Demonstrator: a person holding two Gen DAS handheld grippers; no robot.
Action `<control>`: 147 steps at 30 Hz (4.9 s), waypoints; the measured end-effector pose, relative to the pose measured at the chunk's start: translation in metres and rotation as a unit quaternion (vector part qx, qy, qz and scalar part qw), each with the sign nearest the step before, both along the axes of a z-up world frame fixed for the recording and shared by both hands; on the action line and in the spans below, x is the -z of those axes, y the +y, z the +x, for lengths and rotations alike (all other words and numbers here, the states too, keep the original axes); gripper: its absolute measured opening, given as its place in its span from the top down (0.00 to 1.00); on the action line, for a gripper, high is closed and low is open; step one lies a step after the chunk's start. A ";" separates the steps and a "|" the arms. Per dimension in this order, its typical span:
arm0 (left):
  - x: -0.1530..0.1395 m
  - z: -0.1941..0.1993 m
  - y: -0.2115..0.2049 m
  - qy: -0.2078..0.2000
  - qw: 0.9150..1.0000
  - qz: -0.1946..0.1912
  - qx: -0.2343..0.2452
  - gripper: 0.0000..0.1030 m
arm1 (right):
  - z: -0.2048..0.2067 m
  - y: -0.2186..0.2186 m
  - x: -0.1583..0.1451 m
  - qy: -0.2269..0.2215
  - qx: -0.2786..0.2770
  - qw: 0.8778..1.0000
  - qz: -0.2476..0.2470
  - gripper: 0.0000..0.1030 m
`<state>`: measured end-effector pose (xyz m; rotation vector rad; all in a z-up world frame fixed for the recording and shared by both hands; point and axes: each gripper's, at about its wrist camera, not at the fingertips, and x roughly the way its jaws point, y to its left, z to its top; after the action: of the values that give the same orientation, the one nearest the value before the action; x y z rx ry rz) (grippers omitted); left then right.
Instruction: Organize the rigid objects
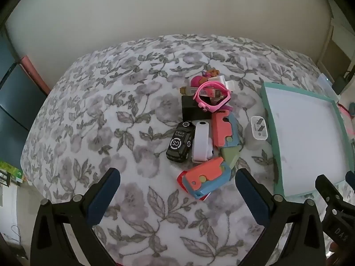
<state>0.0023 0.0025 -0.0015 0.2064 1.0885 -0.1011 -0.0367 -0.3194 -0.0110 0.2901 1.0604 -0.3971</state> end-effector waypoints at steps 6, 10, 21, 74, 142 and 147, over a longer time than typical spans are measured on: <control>-0.001 -0.005 -0.011 -0.011 1.000 0.027 0.008 0.00 | 0.000 -0.001 -0.001 0.002 0.000 1.000 -0.004 0.00; 0.001 -0.004 -0.006 -0.007 1.000 0.028 0.011 0.00 | 0.001 0.000 -0.001 0.004 -0.002 1.000 -0.005 0.00; 0.004 -0.002 -0.005 0.001 0.999 0.039 0.007 0.00 | 0.001 0.000 -0.003 0.004 -0.004 1.000 -0.009 0.00; 0.008 -0.002 -0.005 0.007 0.999 0.047 0.002 0.00 | 0.002 0.002 0.001 0.011 -0.006 1.000 -0.010 0.00; 0.080 0.044 0.103 0.130 0.973 -0.058 -0.183 0.00 | 0.118 0.124 0.070 0.055 -0.208 0.959 0.182 0.26; 0.072 0.041 0.093 0.140 0.973 -0.076 -0.168 0.00 | 0.106 0.117 0.066 0.056 -0.204 0.961 0.179 0.26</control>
<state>0.0437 0.0950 -0.0738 -0.1362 1.3761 0.0921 0.0697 -0.2019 -0.0768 0.3618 1.2686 0.1552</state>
